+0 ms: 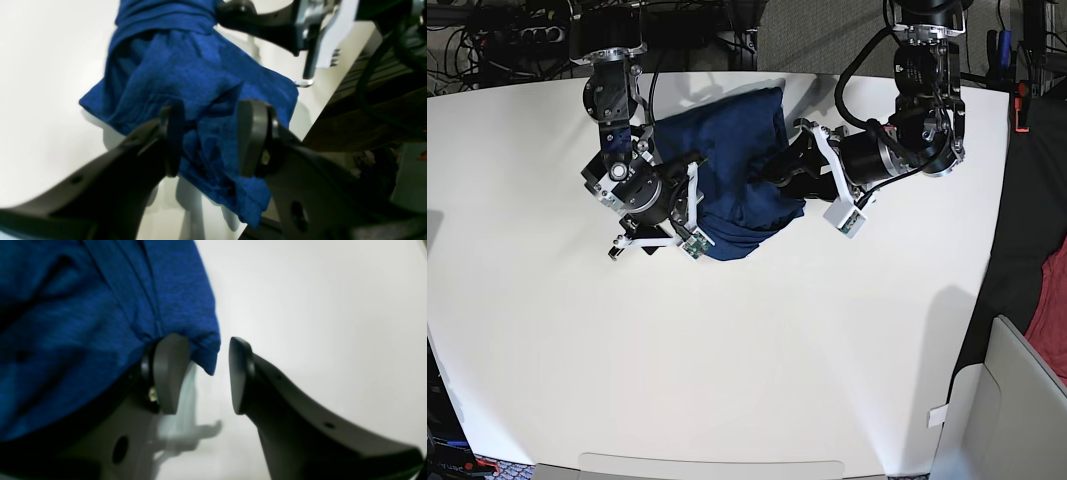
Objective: Fold the T-shirt properly
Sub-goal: 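Press and tuck the loose fabric into the bundle with both grippers, then tuck the loose edge under the bundle with the left gripper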
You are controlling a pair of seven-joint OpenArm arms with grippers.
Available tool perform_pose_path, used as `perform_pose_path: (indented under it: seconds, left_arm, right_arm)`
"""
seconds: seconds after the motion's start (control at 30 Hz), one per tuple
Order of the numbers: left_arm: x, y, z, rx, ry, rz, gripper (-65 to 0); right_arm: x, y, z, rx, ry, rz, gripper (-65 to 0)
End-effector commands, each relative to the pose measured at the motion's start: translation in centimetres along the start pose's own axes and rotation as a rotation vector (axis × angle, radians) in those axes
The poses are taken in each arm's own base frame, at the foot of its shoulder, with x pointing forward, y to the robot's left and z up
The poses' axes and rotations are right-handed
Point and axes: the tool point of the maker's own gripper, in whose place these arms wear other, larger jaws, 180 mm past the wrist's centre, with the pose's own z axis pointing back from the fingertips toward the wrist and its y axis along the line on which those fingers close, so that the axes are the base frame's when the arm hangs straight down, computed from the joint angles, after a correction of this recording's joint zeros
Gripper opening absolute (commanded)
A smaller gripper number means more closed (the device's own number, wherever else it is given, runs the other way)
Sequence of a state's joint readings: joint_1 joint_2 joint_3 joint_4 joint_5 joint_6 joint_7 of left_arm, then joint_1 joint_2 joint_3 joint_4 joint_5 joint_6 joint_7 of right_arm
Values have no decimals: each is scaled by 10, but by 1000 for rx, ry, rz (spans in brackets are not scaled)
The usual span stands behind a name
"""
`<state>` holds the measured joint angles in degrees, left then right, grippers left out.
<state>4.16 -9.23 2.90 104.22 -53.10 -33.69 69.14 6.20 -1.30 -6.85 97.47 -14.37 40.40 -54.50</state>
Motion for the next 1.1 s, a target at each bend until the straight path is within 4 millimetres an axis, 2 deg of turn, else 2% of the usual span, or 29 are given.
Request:
perform_pose_path:
  seconds: [0.0, 0.13, 0.27, 0.4, 0.5, 0.57, 0.67, 0.77, 0.83, 0.93, 1.07]
  left_arm:
    - [9, -3, 3, -9, -31, -16, -413]
    - [7, -3, 3, -9, -27, -13, -413]
    - [9, -5, 4, -13, -34, -19, -413]
    - [19, -12, 8, -13, -59, -63, -413]
    - [26, -18, 9, -22, -74, -86, -412]
    - [24, -26, 3, -46, -59, -100, -412]
    - [24, -27, -1, -55, -55, -99, -410]
    - [16, -9, -7, -38, -30, -42, -409]
    - [13, 9, -7, -13, -33, 9, -409]
    - [7, 25, -7, 11, -43, 67, -409]
    - [9, 17, -3, 0, -30, 31, -412]
  right_arm:
    - [19, -21, 4, -45, -53, -13, -443]
    - [38, -36, -2, -58, -127, -31, -522]
    - [49, -50, 1, -82, -171, -54, -528]
    - [56, -61, 25, -147, -229, -84, -529]
    - [61, -59, 49, -156, -306, -118, -529]
    - [53, -56, 62, -159, -335, -162, -529]
    - [25, -49, 71, -159, -303, -198, -529]
    - [-8, -35, 70, -117, -210, -186, -530]
    - [-22, -24, 69, -84, -182, -199, -531]
    - [-37, -11, 69, -55, -151, -208, -531]
    - [-42, -5, 69, -44, -137, -213, -531]
